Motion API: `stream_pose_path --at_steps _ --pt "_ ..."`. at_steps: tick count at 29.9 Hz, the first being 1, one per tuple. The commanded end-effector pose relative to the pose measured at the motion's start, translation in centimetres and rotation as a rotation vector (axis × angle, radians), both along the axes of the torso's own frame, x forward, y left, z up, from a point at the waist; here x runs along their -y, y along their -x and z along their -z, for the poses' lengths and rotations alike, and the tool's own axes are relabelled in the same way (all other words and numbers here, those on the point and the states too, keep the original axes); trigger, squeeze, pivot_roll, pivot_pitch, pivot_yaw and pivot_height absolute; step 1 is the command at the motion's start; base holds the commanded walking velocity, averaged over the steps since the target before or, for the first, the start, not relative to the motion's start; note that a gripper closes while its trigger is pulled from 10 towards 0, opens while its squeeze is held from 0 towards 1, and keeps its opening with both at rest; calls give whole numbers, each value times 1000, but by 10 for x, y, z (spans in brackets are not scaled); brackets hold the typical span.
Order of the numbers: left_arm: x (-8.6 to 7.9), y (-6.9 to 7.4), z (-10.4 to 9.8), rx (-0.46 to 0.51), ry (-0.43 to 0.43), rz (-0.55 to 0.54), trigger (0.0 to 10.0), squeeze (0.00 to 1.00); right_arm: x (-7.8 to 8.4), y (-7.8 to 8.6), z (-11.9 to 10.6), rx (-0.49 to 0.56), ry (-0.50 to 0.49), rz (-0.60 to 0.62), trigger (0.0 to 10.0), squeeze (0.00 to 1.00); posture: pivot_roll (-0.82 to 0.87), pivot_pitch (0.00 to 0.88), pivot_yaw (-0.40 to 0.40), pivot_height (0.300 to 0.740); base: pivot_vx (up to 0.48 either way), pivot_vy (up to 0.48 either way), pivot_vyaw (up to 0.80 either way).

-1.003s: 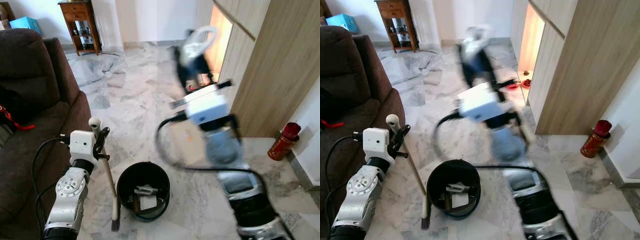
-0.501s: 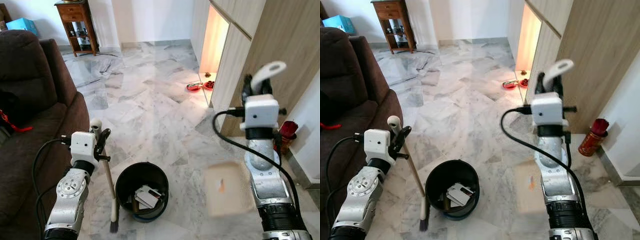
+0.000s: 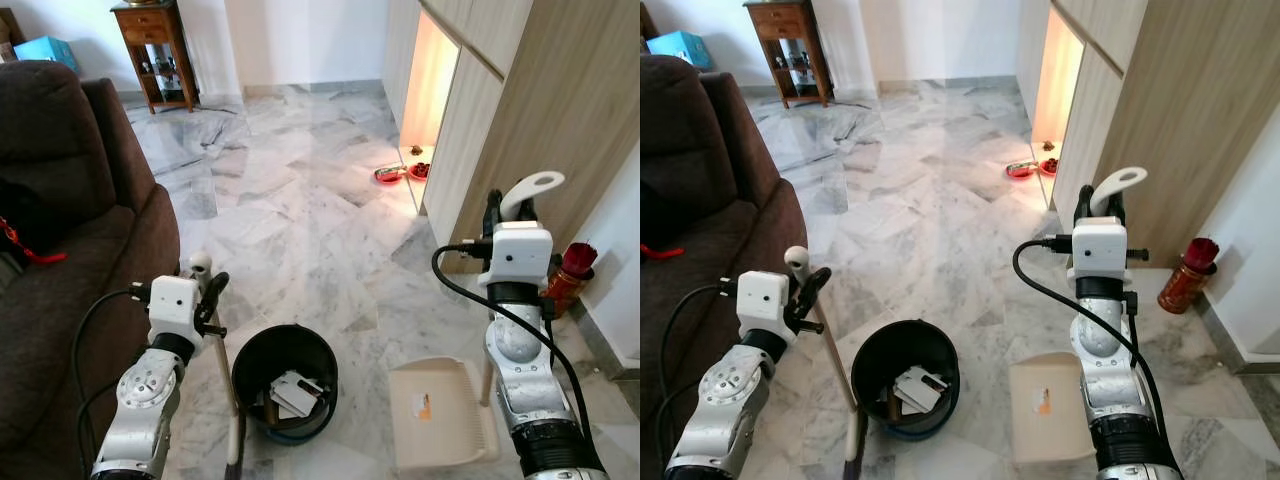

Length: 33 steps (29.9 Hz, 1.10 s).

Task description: Sweep floor

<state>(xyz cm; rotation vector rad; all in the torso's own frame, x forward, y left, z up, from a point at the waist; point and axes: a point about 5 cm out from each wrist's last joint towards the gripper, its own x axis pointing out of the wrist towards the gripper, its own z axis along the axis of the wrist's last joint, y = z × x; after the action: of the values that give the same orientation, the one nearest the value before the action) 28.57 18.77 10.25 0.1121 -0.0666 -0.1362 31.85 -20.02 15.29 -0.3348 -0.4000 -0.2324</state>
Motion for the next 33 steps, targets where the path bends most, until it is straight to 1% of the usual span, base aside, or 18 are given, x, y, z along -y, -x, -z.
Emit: stream_pose_path --at_steps 1,5,19,33 --pt "1 0 -6 18 16 8 10000 0 -6 -3 -8 34 -4 -35 10000 0 -17 0 38 740 0 0 0" --pt "3 1 -6 20 20 6 10000 0 -10 -5 -8 32 -17 -52 10000 0 -23 0 31 740 0 0 0" --pt "7 3 -5 23 19 30 10000 0 -16 -5 -5 21 -53 -79 10000 0 -33 0 27 740 0 0 0" --pt "8 3 -5 26 29 37 10000 0 -17 -7 -5 9 -62 -88 10000 0 -34 0 24 740 0 0 0"
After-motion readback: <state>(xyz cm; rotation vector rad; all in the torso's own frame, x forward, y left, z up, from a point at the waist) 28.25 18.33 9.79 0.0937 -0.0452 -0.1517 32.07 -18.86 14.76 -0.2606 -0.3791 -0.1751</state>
